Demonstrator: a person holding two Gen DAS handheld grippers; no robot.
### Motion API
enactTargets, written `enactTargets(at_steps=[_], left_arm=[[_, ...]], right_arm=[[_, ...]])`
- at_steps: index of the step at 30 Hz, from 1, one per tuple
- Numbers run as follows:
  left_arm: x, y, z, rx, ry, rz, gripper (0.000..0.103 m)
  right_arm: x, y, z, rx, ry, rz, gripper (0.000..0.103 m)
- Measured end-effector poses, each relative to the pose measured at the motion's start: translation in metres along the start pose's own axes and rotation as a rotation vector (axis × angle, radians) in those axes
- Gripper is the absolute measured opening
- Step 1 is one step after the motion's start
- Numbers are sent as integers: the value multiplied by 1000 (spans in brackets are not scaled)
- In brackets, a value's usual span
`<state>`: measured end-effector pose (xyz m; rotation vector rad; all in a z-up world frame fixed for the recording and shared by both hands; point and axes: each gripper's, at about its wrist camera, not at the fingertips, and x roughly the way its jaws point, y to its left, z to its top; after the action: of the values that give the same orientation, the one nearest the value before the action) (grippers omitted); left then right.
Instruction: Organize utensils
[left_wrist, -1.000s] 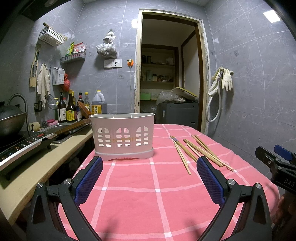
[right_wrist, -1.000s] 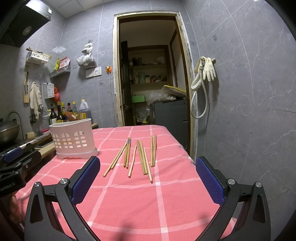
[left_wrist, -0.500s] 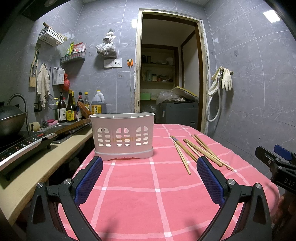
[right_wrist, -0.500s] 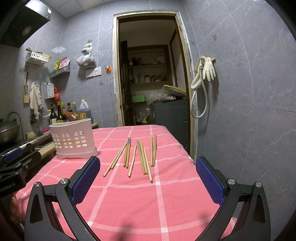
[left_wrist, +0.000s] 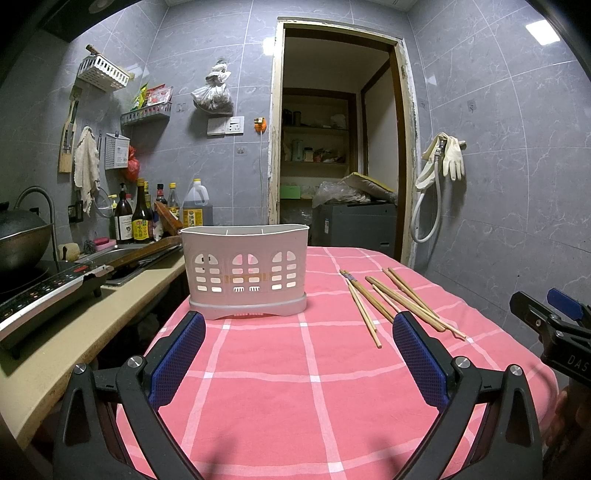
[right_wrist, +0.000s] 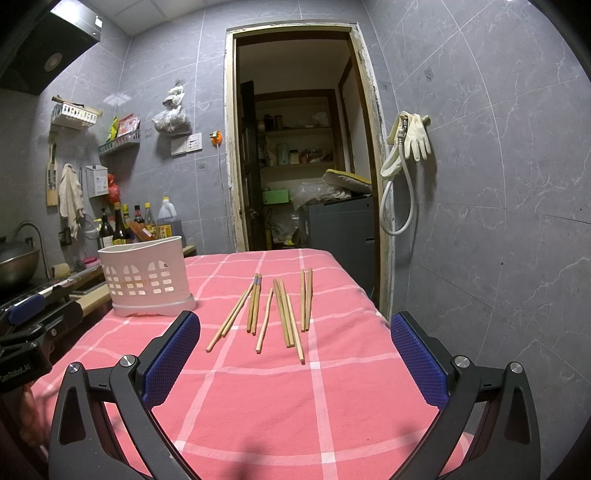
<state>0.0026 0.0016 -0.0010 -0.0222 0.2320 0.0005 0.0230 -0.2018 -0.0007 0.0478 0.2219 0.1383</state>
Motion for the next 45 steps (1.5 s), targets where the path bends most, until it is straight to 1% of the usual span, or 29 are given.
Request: enactTargets(at_steps=[24,28,30,33,35,41,45], left_arm=[[0,2,1,0,1,0,99],[0,3,2,-8,-11,7,99],[5,5,-1,-7,-10,8,99],[8,5,0,-11,2,-3,99],[13,4,6,-11,11,-15,99],[33,-2,22,5,43,-16,99],[47,-3,31,3,60,-22,99]], right_arm=[[0,0,0,0,2,-1,103],[1,-1,2,-11,1,-5,103],[-2,5,2,-21,-2,-10,103],[1,2,7,-33,-6,-11,103],[1,4,12,-45,-14,-15,103],[11,-3,26,-61,-43,-15,103],[20,-4,32,-72,-45,-24,103]])
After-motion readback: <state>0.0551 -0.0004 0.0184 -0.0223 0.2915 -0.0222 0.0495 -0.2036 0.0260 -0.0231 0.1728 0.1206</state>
